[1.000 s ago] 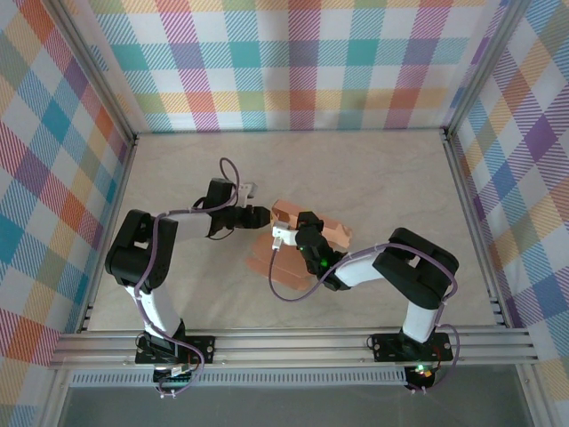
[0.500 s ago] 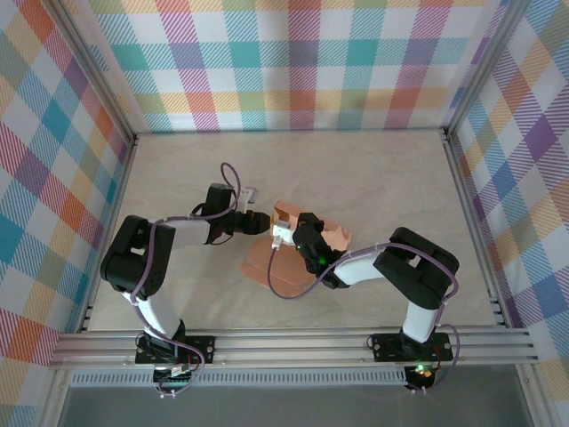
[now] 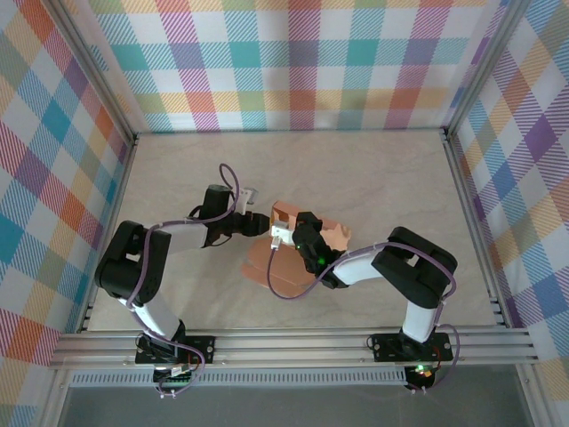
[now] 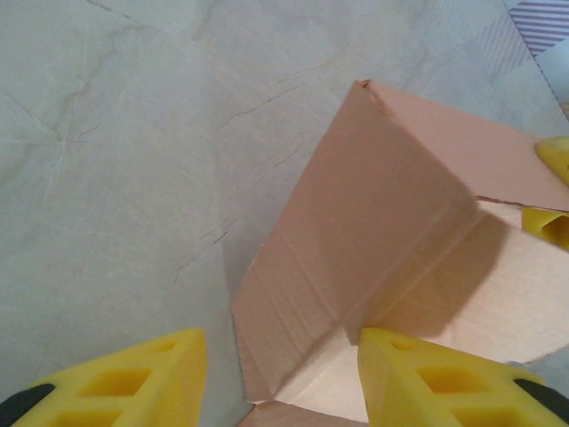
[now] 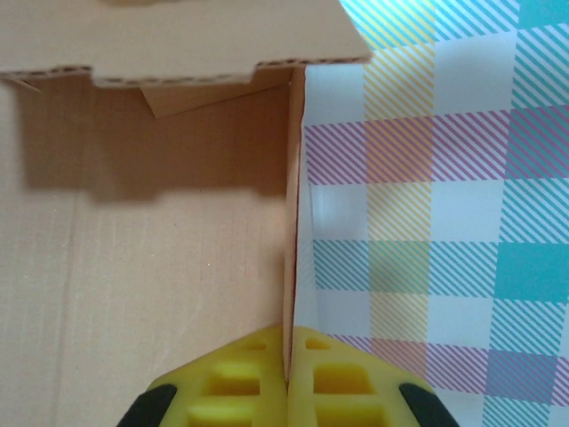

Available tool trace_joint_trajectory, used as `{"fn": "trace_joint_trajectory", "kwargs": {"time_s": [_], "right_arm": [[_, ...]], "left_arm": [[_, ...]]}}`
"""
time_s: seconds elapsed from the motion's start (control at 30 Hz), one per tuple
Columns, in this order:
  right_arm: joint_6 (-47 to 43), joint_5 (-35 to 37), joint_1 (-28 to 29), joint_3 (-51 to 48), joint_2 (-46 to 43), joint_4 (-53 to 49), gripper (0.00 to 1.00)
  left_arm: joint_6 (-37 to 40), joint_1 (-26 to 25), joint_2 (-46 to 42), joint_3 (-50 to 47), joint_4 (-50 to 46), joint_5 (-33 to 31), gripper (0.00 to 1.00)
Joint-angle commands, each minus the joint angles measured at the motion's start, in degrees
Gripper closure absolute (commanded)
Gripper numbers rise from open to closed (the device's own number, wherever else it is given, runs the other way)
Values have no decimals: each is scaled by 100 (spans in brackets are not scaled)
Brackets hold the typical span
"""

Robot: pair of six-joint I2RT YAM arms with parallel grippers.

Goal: Fold the paper box

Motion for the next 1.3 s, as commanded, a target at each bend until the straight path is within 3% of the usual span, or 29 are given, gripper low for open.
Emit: {"fn": "trace_joint_trajectory", "kwargs": {"time_s": [0.0, 0.7, 1.27], "right_arm": [[-297, -91, 42, 1, 97, 342, 100], [76, -142, 110, 173, -201, -542, 100], [75, -122, 262, 236, -266, -640, 100]], "left_arm": [[166, -101, -204, -134, 96, 63, 51], [451, -96, -270, -387, 607, -11, 49], [115, -92, 212, -63, 386, -212, 59]]}}
